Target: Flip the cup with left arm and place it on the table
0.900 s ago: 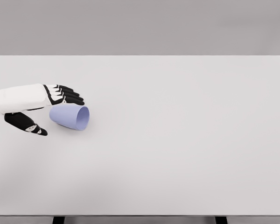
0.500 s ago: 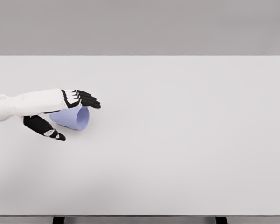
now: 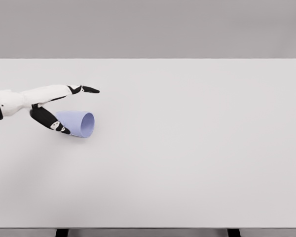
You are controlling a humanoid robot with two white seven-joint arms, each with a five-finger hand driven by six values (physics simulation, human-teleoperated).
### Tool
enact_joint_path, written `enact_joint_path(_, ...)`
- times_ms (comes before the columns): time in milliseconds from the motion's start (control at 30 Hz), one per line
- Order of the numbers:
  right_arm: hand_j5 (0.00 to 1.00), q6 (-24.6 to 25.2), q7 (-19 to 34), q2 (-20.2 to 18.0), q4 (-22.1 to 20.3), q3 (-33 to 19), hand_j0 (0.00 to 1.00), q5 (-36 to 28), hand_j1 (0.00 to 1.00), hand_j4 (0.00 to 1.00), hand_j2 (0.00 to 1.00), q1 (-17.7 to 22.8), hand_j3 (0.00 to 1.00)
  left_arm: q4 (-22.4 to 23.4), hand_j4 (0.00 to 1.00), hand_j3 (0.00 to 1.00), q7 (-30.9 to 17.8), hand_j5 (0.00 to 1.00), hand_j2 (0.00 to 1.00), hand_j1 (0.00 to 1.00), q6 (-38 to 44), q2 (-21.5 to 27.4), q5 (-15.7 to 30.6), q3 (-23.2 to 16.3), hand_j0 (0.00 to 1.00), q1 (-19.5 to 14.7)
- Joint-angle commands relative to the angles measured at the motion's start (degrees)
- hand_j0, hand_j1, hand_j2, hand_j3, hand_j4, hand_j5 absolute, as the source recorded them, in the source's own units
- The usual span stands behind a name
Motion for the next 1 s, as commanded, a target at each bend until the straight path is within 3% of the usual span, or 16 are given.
enact_joint_path(0, 1.00, 0.0, 0.0, 0.0, 0.0, 0.0, 1.00, 0.0, 1.00, 1.00, 1.00, 0.0, 1.00, 0.2, 1.00, 1.00, 0.2, 1.00, 1.00, 1.00, 3.8, -0.5, 0.2, -2.7, 1.00, 0.0)
enact_joint_path(167, 1.00, 0.0, 0.0, 0.0, 0.0, 0.0, 1.00, 0.0, 1.00, 1.00, 1.00, 0.0, 1.00, 0.0, 1.00, 1.00, 4.4, 1.00, 1.00, 1.00, 10.1, -2.9, -2.6, -3.5, 1.00, -0.4)
enact_joint_path(967, 1.00, 0.0, 0.0, 0.0, 0.0, 0.0, 1.00, 0.0, 1.00, 1.00, 1.00, 0.0, 1.00, 0.5, 1.00, 1.00, 4.5, 1.00, 1.00, 1.00, 15.6, -3.5, -3.1, -5.0, 1.00, 0.0)
